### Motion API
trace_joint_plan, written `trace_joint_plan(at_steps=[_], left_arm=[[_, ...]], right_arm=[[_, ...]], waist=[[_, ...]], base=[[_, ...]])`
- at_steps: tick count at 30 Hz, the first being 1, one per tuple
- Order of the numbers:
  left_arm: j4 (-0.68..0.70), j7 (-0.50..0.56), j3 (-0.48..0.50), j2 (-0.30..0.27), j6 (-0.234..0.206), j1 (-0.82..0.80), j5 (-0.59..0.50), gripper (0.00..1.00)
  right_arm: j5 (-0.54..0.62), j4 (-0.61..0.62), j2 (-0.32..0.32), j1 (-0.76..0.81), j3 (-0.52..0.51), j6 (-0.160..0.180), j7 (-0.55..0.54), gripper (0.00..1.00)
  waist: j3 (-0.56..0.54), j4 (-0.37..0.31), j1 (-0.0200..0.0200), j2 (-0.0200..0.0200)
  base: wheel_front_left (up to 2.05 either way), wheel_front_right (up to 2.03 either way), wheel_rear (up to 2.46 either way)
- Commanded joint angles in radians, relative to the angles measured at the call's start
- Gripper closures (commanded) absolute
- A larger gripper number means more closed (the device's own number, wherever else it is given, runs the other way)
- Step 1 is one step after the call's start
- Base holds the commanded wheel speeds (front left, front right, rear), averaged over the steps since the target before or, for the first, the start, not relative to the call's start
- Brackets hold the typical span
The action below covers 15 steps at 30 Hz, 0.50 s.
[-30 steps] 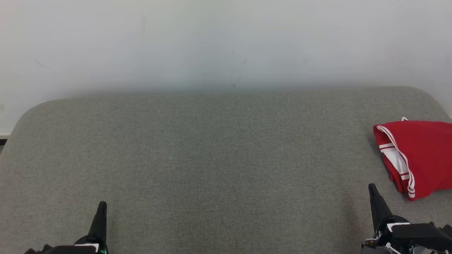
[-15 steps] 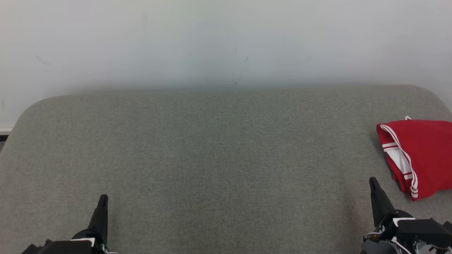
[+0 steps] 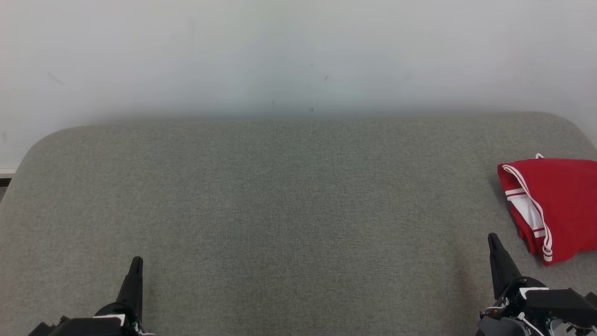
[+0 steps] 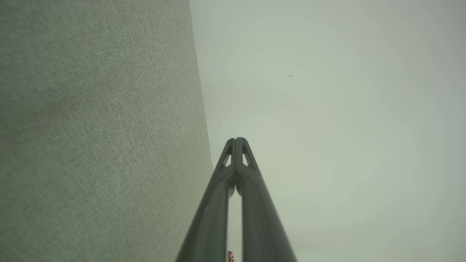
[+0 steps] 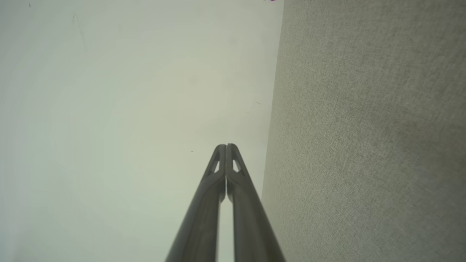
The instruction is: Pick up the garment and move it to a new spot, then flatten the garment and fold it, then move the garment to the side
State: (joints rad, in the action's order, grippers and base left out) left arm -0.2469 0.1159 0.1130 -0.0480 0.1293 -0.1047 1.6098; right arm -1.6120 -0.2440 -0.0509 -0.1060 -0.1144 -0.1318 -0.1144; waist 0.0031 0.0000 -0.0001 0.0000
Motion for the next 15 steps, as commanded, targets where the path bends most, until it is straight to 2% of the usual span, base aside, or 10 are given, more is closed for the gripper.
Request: trace_joint_plan(at_steps=[1,15], left_arm=[[0.003,0.000,0.001,-0.004,0.003,-0.011,0.006,1.00],[0.003,0.000,0.001,-0.004,0.003,-0.011,0.006,1.00]], right_arm=[[-0.002,0.001,0.001,-0.007,-0.001,0.002,-0.003,1.00],[-0.002,0.001,0.001,-0.007,-0.001,0.002,-0.003,1.00]], waist=[[0.000,0.000,0.0001,0.0000],[0.000,0.000,0.0001,0.0000]], base=[[0.00,0.00,0.00],[0.00,0.00,0.00]])
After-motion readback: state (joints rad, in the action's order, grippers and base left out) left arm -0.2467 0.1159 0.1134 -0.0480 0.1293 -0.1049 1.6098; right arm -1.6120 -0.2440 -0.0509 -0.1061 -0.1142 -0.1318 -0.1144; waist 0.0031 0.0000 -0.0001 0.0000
